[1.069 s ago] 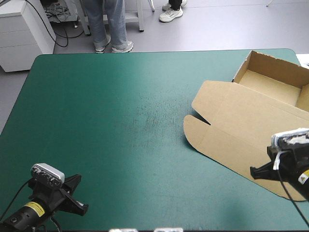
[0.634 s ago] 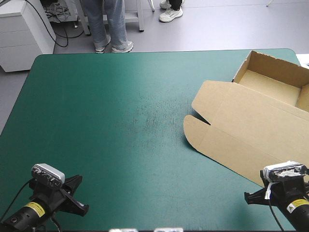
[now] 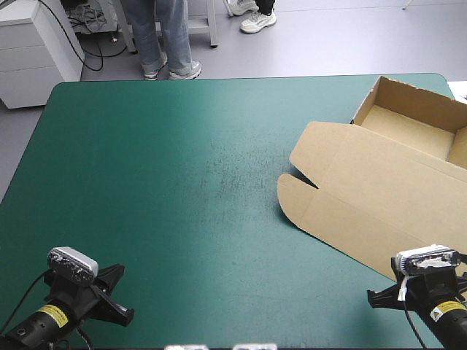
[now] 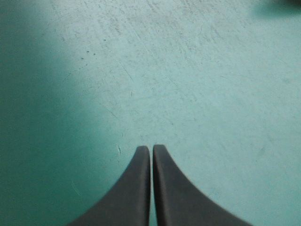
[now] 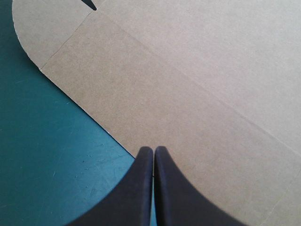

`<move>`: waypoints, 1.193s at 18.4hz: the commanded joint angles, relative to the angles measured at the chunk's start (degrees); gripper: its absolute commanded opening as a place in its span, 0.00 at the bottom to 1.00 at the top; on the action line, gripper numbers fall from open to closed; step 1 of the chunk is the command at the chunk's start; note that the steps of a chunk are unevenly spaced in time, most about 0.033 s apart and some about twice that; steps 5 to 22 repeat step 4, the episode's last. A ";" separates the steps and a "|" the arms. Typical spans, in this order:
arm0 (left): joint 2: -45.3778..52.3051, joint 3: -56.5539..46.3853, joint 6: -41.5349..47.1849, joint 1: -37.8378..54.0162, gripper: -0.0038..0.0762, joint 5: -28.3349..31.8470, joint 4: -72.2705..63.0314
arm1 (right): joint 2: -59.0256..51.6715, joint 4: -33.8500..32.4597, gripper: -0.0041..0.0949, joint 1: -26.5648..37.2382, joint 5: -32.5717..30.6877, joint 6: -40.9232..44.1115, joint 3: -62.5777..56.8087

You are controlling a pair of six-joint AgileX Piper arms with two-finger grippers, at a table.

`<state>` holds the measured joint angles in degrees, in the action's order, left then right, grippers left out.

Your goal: Fold the box

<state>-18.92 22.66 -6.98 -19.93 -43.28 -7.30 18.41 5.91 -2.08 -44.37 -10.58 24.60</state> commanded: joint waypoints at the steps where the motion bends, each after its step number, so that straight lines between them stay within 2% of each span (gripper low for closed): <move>1: -0.57 1.27 0.48 -0.31 0.04 3.73 -0.96 | 0.41 0.46 0.03 -0.10 3.84 -0.45 1.38; 22: -0.57 1.27 0.48 -0.31 0.04 3.73 -0.96 | 0.41 0.46 0.03 -0.10 3.84 -0.45 1.38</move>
